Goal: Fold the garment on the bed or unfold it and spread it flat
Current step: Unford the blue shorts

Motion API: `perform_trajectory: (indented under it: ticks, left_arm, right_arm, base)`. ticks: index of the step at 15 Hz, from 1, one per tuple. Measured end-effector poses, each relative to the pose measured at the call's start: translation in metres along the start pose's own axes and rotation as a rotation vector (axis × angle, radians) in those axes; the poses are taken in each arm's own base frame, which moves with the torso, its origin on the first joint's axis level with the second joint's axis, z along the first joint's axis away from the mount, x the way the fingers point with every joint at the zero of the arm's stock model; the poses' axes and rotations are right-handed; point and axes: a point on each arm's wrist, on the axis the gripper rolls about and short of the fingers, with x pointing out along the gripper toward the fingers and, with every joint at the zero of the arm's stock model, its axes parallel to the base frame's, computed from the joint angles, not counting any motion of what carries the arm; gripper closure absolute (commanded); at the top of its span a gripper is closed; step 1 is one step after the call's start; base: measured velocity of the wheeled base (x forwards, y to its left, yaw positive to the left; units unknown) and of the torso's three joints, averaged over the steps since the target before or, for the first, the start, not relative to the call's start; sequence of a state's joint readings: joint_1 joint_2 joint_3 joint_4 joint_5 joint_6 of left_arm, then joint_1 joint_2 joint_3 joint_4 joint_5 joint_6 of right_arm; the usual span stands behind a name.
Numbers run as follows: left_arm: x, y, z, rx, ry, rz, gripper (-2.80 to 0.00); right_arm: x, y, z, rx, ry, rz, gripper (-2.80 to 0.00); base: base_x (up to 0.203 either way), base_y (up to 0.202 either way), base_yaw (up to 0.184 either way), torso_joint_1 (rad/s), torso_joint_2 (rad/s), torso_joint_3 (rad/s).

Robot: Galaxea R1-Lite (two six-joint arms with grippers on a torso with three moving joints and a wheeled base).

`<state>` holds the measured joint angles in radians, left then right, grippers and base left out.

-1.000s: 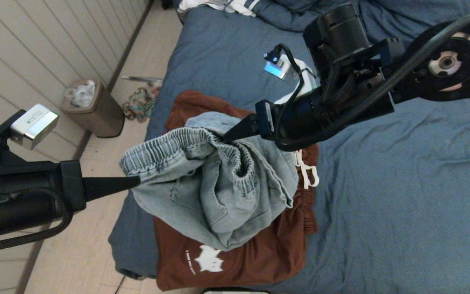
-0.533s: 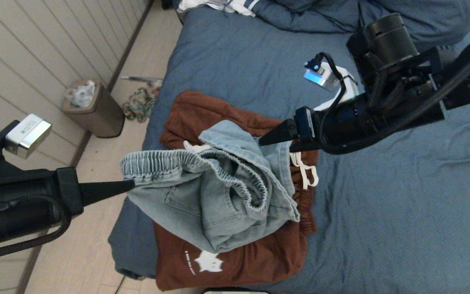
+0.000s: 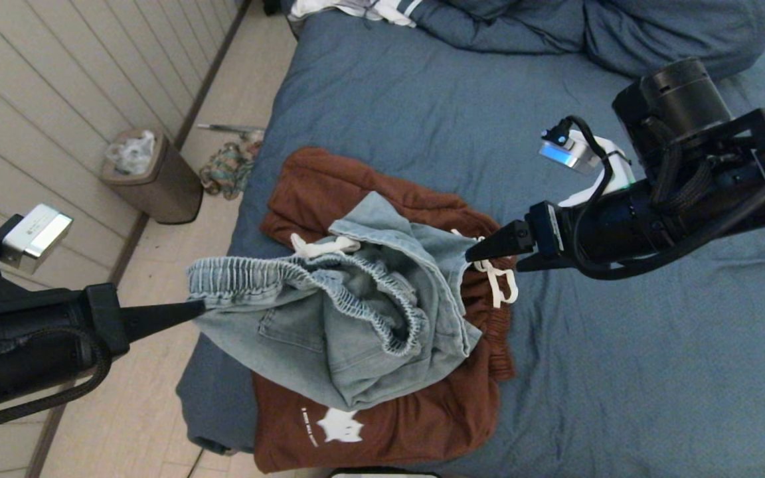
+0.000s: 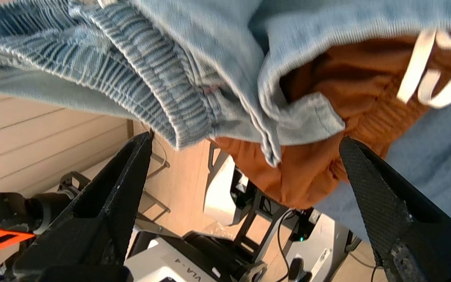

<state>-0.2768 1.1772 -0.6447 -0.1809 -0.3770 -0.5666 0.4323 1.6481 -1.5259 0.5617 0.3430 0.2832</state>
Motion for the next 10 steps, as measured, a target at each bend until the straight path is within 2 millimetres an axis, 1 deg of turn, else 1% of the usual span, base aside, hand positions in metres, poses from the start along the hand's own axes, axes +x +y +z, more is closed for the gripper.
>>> perform_trajectory:
  ticks: [1, 2, 4, 6, 10]
  left_arm:
    - [0.0, 0.003, 0.0, -0.008, -0.002, 0.011, 0.0]
    - [0.001, 0.008, 0.001, -0.019, 0.0, 0.021, 0.0]
    - [0.002, 0.017, 0.002, -0.045, 0.006, 0.036, 0.0]
    - [0.001, 0.024, 0.005, -0.061, 0.005, 0.019, 0.0]
    - [-0.001, 0.034, 0.015, -0.079, -0.034, 0.044, 0.0]
  right_arm:
    - [0.0, -0.001, -0.002, 0.002, 0.006, 0.002, -2.8]
    - [0.0, 0.0, -0.002, 0.002, 0.009, 0.007, 0.0]
    - [0.0, 0.002, -0.002, -0.006, 0.003, 0.017, 0.0]
    - [0.002, 0.007, 0.001, -0.029, -0.039, 0.043, 0.0]
    - [0.009, 0.032, 0.002, -0.092, -0.055, 0.118, 0.0]
  base:
    - [0.0, 0.0, 0.0, 0.0, 0.0, 0.0]
    - [0.0, 0.0, 0.0, 0.0, 0.0, 0.0]
    - [0.0, 0.0, 0.0, 0.0, 0.0, 0.0]
    - [0.0, 0.0, 0.0, 0.0, 0.0, 0.0]
    - [0.0, 0.0, 0.0, 0.0, 0.0, 0.0]
